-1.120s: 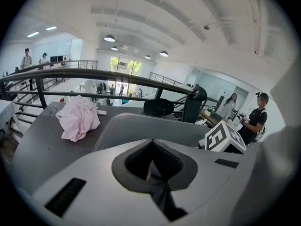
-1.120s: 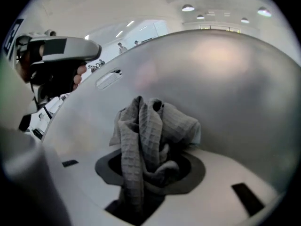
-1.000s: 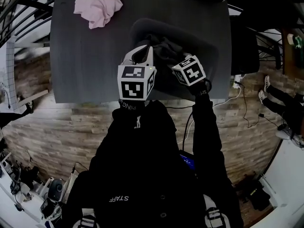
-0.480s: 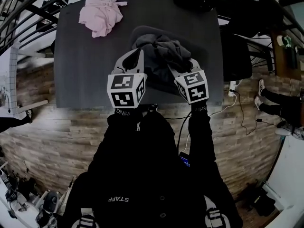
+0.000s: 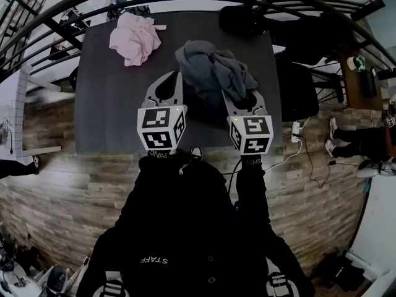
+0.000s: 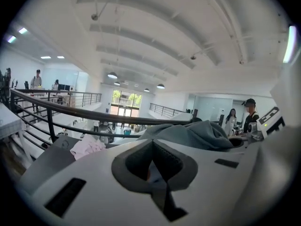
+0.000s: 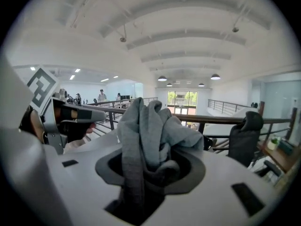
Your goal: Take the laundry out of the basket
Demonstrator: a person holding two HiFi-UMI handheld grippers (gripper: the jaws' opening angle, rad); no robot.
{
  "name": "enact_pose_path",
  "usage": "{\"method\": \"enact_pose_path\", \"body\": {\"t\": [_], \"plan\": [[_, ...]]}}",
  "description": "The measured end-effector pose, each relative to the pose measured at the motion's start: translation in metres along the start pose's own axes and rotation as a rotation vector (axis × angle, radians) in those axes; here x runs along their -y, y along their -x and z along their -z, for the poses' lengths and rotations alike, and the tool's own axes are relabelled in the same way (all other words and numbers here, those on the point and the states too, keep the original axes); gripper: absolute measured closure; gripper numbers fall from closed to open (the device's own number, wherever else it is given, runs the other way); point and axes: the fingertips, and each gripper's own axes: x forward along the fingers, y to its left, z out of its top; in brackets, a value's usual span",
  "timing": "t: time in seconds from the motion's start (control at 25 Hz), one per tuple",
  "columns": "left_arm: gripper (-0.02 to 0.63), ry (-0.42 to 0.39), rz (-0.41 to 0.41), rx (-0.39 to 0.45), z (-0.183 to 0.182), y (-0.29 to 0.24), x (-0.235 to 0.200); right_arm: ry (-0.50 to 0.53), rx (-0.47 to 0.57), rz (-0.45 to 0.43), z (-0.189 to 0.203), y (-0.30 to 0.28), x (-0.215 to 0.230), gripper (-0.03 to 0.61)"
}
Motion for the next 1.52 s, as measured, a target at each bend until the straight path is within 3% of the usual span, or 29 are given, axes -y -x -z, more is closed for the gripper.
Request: {"method": "enact_pose_path", "body": {"t": [0.28,0.96,1.28,1.52], "plan": [[0.611,-0.034,-0.009,0.097,-0.034,0.021,0.001,-0.031,0.146,0.097,-0.044,0.034,0.003,0.387],[0.611,-0.095,0.072,0.244,-0.097,0.038,0.037,-0.068,0.422,0.221,-0.129,0.098,0.005,0.387],[0.611,-0.143,0.096,0.281,-0.114,0.036,0.044,-0.085,0.475,0.261,-0.148,0.108,0.008,0.387],[0.611,-0.136,0.14,0.294,-0.124,0.032,0.051,-0.089,0.492,0.297,-0.151,0.108,0.015,0.387]]}}
